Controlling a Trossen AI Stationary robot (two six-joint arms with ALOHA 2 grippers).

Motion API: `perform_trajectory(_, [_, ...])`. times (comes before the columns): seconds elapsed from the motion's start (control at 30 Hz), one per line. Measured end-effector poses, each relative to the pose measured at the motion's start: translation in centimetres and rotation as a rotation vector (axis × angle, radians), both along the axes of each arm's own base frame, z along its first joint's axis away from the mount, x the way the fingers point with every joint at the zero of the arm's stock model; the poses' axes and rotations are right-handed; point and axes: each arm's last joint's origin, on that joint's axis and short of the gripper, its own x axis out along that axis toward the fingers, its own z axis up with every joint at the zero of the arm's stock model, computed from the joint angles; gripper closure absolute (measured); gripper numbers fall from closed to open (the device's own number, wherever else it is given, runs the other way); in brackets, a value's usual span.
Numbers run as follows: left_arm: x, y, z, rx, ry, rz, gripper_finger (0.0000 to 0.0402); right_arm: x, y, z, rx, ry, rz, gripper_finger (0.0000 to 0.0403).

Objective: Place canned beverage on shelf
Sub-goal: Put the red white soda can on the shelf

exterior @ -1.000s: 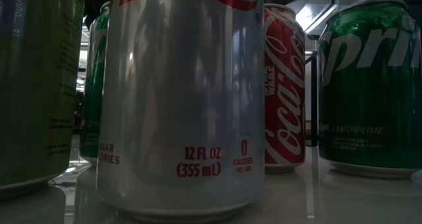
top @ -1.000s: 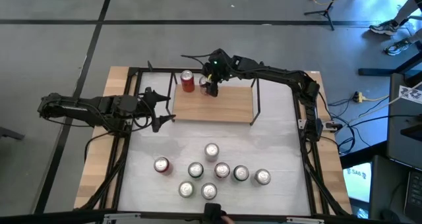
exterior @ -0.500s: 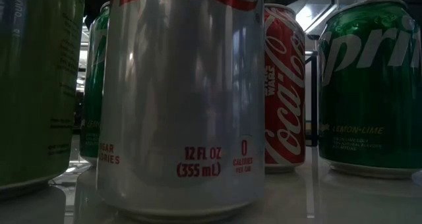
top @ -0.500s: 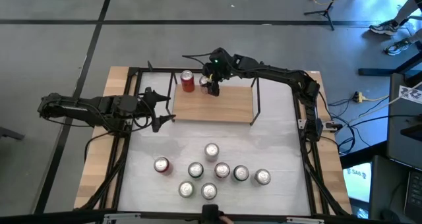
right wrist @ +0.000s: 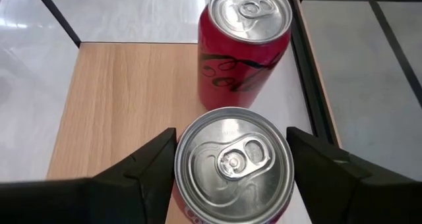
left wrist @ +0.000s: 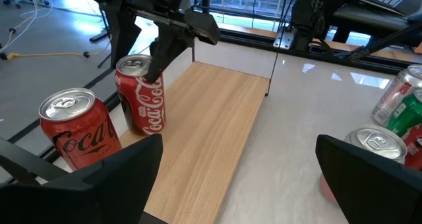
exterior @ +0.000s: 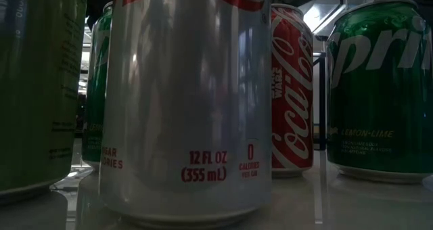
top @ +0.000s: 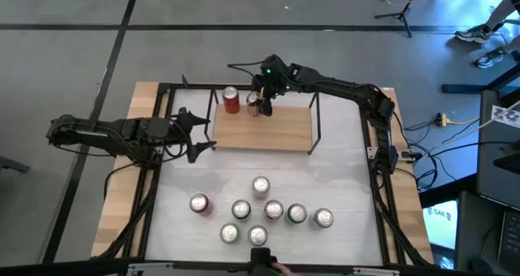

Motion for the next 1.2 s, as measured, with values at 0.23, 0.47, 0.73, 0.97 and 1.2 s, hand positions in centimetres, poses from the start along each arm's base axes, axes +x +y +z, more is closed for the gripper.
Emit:
perform_trajectory(0.23, [0.0,0.0,0.0,0.0,0.0,0.001,0.0013,0.0,-0.1,0.0,-0.03,-0.011,0.066,0.015])
perform_trajectory(0.47, [0.0,0.0,0.0,0.0,0.0,0.0,0.0013,-0.5,-1.2,0.0,-0.002,-0.035,0.081,0.015])
perform_trajectory(0.73, [0.0,0.0,0.0,0.0,0.0,0.001,0.0013,-1.0,-2.2,0.0,-0.007,-0.043,0.064,0.015])
perform_trajectory(0.97, [0.0,0.0,0.0,0.0,0.001,0.001,0.0013,-1.0,-2.0,0.1,0.029,-0.064,0.105,0.015])
perform_trajectory(1.2, [0.0,0.0,0.0,0.0,0.001,0.001,0.0013,-0.9,-2.0,0.1,0.034,-0.068,0.111,0.015])
